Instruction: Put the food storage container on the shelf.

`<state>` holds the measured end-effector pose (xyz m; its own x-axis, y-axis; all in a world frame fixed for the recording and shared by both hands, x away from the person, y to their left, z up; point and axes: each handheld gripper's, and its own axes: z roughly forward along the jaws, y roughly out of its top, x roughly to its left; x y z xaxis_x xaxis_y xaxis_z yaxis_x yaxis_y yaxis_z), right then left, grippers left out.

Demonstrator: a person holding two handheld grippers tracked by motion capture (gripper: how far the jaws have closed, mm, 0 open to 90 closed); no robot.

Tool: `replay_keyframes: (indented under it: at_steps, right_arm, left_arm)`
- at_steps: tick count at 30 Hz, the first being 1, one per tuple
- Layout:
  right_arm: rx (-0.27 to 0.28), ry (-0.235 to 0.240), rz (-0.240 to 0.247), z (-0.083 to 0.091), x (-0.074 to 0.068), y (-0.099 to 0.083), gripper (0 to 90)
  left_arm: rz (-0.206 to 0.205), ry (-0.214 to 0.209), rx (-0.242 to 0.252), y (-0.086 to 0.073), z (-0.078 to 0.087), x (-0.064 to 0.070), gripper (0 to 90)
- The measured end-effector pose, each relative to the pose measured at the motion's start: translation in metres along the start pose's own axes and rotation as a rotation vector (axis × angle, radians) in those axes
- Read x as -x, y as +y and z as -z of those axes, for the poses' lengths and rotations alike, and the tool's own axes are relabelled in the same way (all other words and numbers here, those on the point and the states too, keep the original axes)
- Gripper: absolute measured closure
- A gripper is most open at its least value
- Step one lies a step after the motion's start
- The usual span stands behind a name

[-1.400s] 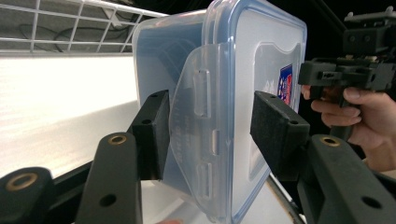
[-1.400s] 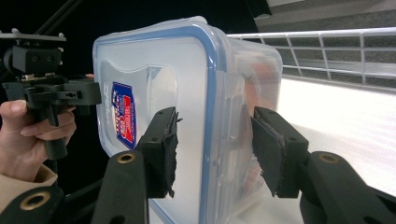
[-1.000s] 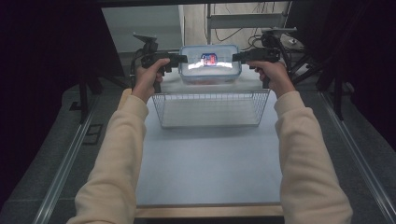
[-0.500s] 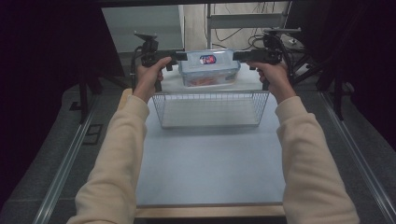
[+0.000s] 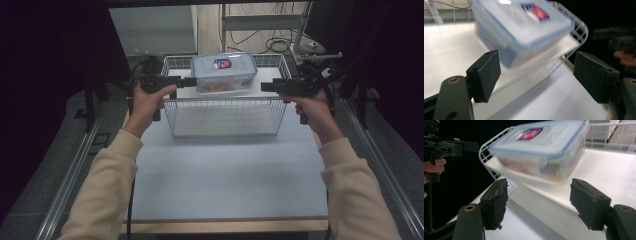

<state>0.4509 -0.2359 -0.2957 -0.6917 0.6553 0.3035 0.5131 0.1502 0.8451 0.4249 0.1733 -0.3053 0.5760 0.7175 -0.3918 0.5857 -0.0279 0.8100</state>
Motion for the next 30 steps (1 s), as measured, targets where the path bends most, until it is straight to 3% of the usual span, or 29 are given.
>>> replay_keyframes:
  at_steps: [8, 12, 15, 19, 23, 25, 29, 30]
  right_arm:
    - [0.021, 0.004, 0.068, 0.022, -0.014, -0.051, 29.3]
    - [0.027, 0.015, 0.096, 0.029, -0.018, -0.082, 29.1]
    - [-0.004, 0.021, 0.107, 0.03, -0.019, -0.11, 28.2]
    - [-0.032, 0.029, 0.096, 0.029, -0.019, -0.144, 27.1]
    - [-0.056, 0.046, 0.095, 0.028, -0.021, -0.167, 26.7]
    - [-0.063, 0.039, 0.095, 0.027, -0.021, -0.173, 26.4]
    - [-0.068, 0.047, 0.076, 0.02, -0.02, -0.188, 26.1]
    - [-0.091, 0.049, 0.073, 0.017, -0.019, -0.191, 25.4]
  left_arm:
    - [-0.052, -0.016, -0.03, -0.056, 0.017, 0.023, 21.9]
    - [-0.052, -0.068, -0.023, -0.09, 0.02, 0.027, 22.2]
    - [-0.064, -0.125, -0.037, -0.118, 0.016, 0.031, 23.8]
    - [-0.06, -0.153, -0.064, -0.153, 0.007, 0.031, 24.4]
    - [-0.045, -0.139, -0.082, -0.177, 0.001, 0.027, 24.7]
    - [-0.032, -0.129, -0.077, -0.184, 0.0, 0.025, 25.6]
    - [-0.046, -0.09, -0.114, -0.194, -0.004, 0.025, 25.9]
    - [-0.047, -0.085, -0.124, -0.196, -0.006, 0.024, 25.8]
